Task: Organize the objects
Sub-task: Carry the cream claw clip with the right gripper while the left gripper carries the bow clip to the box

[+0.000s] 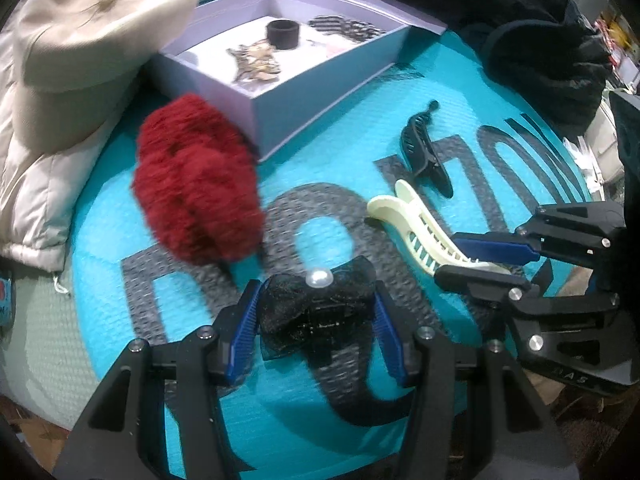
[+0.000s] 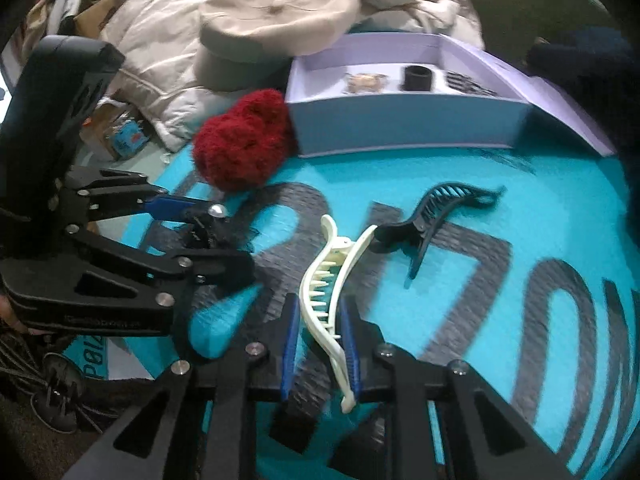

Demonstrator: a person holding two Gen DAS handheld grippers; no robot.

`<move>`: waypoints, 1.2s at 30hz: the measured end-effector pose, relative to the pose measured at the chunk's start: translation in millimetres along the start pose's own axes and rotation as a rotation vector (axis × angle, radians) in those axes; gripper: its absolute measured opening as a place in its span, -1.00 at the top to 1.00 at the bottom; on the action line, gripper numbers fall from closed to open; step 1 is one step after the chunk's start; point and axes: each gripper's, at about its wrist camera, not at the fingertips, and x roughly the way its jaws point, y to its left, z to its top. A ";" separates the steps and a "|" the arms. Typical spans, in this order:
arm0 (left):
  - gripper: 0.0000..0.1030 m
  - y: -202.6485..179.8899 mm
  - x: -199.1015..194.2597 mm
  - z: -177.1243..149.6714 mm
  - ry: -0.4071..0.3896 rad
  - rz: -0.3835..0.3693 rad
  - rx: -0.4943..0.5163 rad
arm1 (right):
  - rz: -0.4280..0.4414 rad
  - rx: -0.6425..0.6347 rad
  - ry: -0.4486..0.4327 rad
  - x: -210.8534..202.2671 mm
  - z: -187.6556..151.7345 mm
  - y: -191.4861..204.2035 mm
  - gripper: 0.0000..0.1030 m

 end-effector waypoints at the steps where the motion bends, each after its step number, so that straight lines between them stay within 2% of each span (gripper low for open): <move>1: 0.00 -4.3 1.3 1.8 0.001 -0.001 0.009 | -0.005 0.006 0.000 -1.1 -1.0 -2.6 0.62; 7: 0.00 -17.6 8.0 9.4 -0.014 -0.015 0.038 | -0.035 0.036 -0.018 -7.2 -4.3 -17.1 0.61; 14: -0.01 -19.7 19.3 17.6 -0.015 0.006 0.044 | -0.017 0.056 -0.030 0.3 -1.3 -24.3 0.61; 21: -0.01 -16.9 25.0 18.9 -0.023 0.030 0.030 | -0.035 0.056 -0.044 6.3 0.5 -26.2 0.60; 26: 0.00 -22.8 25.5 19.0 -0.034 0.047 0.056 | -0.042 0.039 -0.054 5.1 0.1 -23.4 0.62; 29: 0.15 -25.3 24.9 19.8 -0.031 0.038 0.068 | -0.024 0.043 -0.060 2.2 -0.5 -23.3 0.62; 36: 0.18 -25.8 17.6 25.8 -0.018 0.021 0.058 | -0.015 0.046 -0.086 -11.3 4.0 -22.1 0.62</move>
